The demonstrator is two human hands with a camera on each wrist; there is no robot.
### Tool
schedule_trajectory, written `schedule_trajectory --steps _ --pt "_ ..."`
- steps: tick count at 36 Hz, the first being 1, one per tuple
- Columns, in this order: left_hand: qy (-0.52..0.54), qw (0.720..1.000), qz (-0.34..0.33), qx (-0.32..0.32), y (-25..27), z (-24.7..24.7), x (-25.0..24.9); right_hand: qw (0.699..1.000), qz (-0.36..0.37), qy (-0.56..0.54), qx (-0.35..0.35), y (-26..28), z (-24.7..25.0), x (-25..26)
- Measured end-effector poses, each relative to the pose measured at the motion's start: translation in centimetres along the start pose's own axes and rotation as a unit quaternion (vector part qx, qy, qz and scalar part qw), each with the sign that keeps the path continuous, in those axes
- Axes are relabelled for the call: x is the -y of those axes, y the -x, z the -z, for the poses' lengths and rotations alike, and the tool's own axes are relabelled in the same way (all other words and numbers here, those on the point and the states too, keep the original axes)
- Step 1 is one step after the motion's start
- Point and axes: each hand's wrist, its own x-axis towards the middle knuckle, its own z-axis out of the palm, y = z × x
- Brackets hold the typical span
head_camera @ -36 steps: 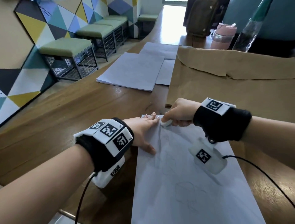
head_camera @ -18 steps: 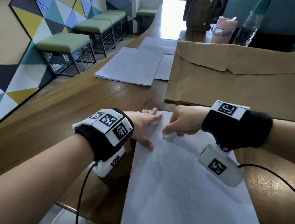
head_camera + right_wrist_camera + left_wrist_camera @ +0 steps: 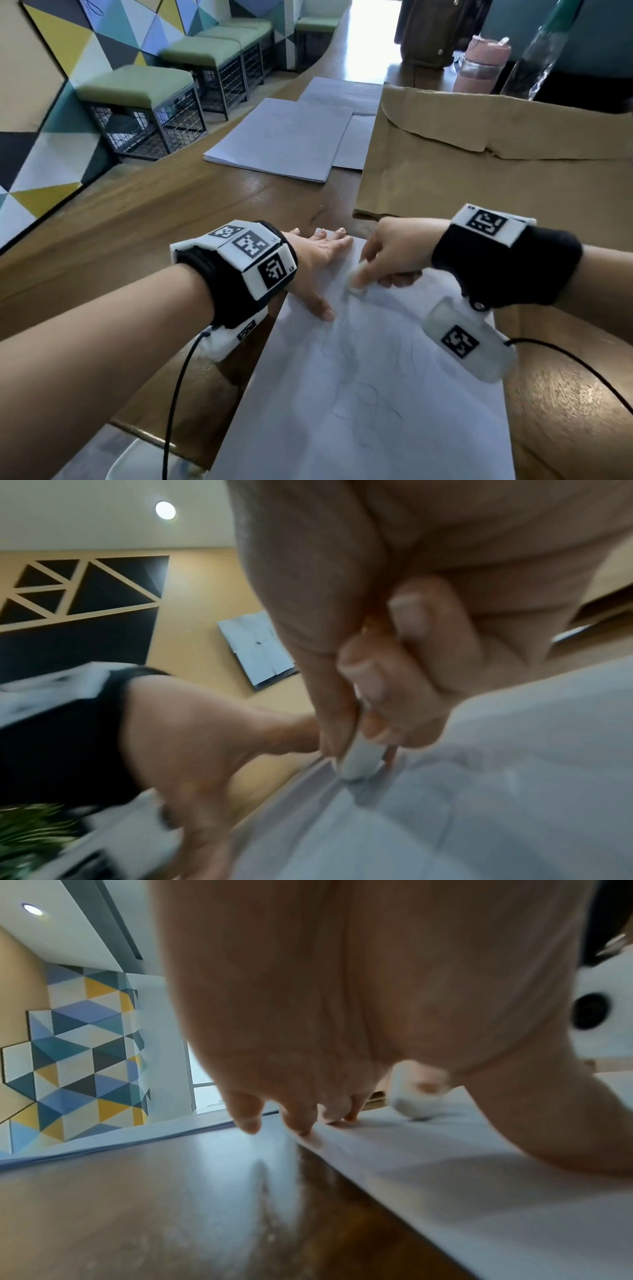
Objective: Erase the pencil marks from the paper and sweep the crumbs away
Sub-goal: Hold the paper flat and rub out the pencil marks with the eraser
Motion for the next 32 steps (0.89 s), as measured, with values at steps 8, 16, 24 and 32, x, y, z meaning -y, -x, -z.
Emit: schedule_trajectory --steps 8,16,24,32 --pt "-0.003 1.000 0.012 0.002 0.1 0.1 -0.3 0.997 0.016 -0.021 -0.072 0.2 -1.2 -0.5" --pt "-0.023 1.000 0.014 0.008 0.1 0.1 -0.5 0.996 -0.048 -0.048 -0.052 -0.1 -0.1 0.5" --pt "-0.013 1.000 0.013 0.020 0.0 0.0 -0.2 0.999 -0.030 -0.004 0.011 1.2 -2.0 -0.2" --pt "-0.027 0.999 0.015 0.025 0.3 0.3 -0.7 0.988 -0.059 -0.102 -0.098 -1.0 -0.4 -0.4"
